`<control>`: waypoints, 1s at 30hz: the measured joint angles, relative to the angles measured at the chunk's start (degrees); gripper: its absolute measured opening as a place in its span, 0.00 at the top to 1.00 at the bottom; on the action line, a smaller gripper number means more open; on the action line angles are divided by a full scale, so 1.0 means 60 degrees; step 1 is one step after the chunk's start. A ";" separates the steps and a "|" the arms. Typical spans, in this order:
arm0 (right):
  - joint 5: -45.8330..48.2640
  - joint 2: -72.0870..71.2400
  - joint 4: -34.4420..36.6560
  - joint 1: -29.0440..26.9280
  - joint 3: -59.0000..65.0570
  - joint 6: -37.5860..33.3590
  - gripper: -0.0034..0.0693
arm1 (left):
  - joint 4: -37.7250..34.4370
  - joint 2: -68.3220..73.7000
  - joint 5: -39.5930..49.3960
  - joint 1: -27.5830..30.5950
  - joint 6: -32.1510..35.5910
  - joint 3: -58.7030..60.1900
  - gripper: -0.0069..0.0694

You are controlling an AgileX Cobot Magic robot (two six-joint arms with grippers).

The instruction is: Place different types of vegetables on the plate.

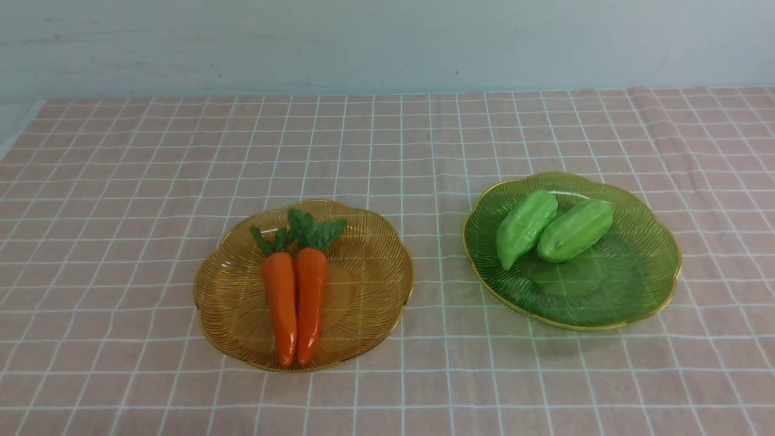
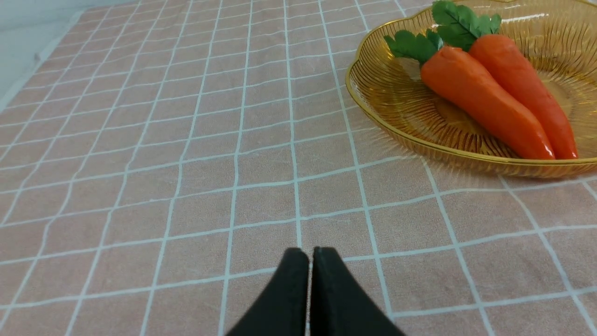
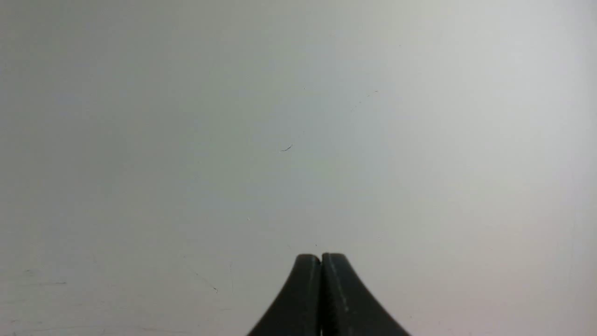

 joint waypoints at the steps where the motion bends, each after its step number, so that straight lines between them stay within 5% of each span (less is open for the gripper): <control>1: 0.0000 0.0000 0.0000 0.0000 0.0000 0.0000 0.97 | 0.0000 0.0000 0.0000 0.0000 0.0000 0.0000 0.91; 8: 0.0000 0.0000 -0.0273 0.0000 0.0000 -0.0169 0.97 | 0.0000 0.0000 0.0000 0.0000 -0.0003 0.0000 0.91; 14: 0.0309 0.0000 -0.2117 0.0000 0.0362 -0.0405 0.98 | 0.0000 0.0000 0.0000 0.0000 -0.0011 0.0000 0.91; 20: 0.0439 0.0000 -0.3683 0.0000 0.2431 0.0680 0.98 | -0.0009 0.0000 0.0000 0.0000 -0.0013 0.0000 0.91; 30: 0.0854 0.0000 -0.3269 0.0000 0.4421 0.1168 0.98 | -0.0009 0.0000 -0.0007 0.0000 -0.0024 0.0000 0.91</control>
